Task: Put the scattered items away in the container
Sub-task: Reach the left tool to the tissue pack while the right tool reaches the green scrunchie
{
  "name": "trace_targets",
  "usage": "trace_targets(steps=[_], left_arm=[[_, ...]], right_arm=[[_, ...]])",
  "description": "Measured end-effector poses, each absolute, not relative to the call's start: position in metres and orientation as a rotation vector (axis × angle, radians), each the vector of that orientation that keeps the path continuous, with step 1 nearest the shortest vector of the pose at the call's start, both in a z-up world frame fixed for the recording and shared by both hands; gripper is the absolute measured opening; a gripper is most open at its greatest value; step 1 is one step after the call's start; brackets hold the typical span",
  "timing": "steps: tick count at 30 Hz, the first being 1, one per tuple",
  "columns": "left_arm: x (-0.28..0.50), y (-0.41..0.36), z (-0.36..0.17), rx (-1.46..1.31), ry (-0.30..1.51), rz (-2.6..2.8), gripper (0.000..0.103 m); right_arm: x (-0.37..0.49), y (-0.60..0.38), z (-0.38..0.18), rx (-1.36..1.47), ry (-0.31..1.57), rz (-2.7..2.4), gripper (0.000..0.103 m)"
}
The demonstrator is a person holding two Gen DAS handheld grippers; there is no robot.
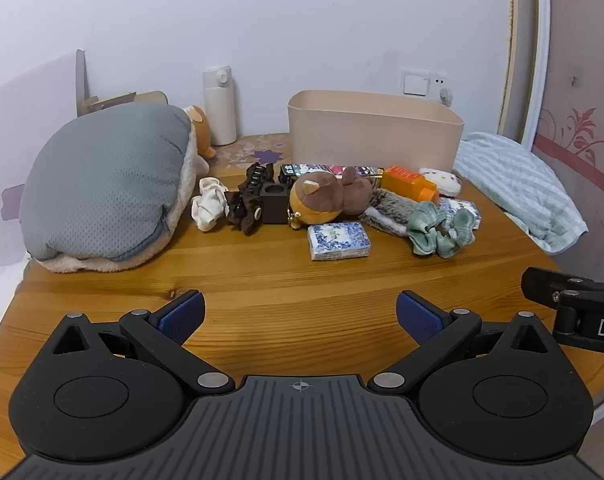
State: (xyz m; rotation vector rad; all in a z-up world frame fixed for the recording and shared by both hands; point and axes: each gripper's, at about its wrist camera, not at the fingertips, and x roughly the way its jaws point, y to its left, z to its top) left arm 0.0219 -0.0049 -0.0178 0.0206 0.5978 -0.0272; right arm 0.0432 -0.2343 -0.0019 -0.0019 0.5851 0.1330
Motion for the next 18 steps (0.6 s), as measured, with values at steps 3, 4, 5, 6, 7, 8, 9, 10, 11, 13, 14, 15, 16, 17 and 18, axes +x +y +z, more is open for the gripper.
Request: trace_targets(steps=[3, 4, 5, 6, 7, 8, 9, 10, 11, 13, 14, 15, 16, 17, 18], left_arm=[[0.025, -0.005, -0.019, 0.024, 0.602, -0.029, 0.103], [0.026, -0.006, -0.019, 0.024, 0.603, -0.028, 0.103], [0.027, -0.006, -0.019, 0.024, 0.605, -0.026, 0.103], [0.029, -0.006, -0.019, 0.023, 0.607, -0.024, 0.103], [0.031, -0.006, -0.019, 0.023, 0.609, -0.022, 0.103], [0.034, -0.006, -0.02, 0.024, 0.611, -0.02, 0.103], [0.036, -0.005, -0.02, 0.025, 0.613, -0.018, 0.103], [0.038, -0.005, -0.02, 0.028, 0.615, -0.016, 0.103], [0.041, -0.006, -0.021, 0.031, 0.619, -0.014, 0.103], [0.046, -0.005, -0.022, 0.035, 0.625, -0.014, 0.103], [0.049, -0.005, -0.022, 0.033, 0.628, -0.017, 0.103], [0.052, -0.004, -0.023, 0.03, 0.631, -0.02, 0.103], [0.055, -0.004, -0.023, 0.028, 0.632, -0.022, 0.103], [0.059, -0.004, -0.024, 0.028, 0.632, -0.022, 0.103], [0.062, -0.004, -0.024, 0.029, 0.63, -0.022, 0.103]], right_arm=[[0.047, -0.235, -0.003, 0.0, 0.585, 0.132, 0.103], [0.049, -0.235, -0.003, -0.001, 0.586, 0.134, 0.103], [0.051, -0.235, -0.004, -0.003, 0.589, 0.132, 0.103], [0.053, -0.234, -0.004, -0.007, 0.591, 0.132, 0.103], [0.054, -0.233, -0.005, -0.011, 0.593, 0.131, 0.103], [0.055, -0.233, -0.006, -0.014, 0.595, 0.131, 0.103], [0.058, -0.233, -0.007, -0.015, 0.598, 0.131, 0.103], [0.061, -0.232, -0.007, -0.016, 0.601, 0.129, 0.103], [0.063, -0.231, -0.008, -0.015, 0.604, 0.127, 0.103], [0.069, -0.231, -0.011, -0.013, 0.615, 0.129, 0.103], [0.072, -0.23, -0.012, -0.012, 0.62, 0.13, 0.103], [0.074, -0.23, -0.013, -0.012, 0.626, 0.131, 0.103], [0.078, -0.23, -0.014, -0.012, 0.632, 0.134, 0.103], [0.08, -0.23, -0.015, -0.012, 0.636, 0.137, 0.103], [0.083, -0.23, -0.017, -0.011, 0.641, 0.139, 0.103]])
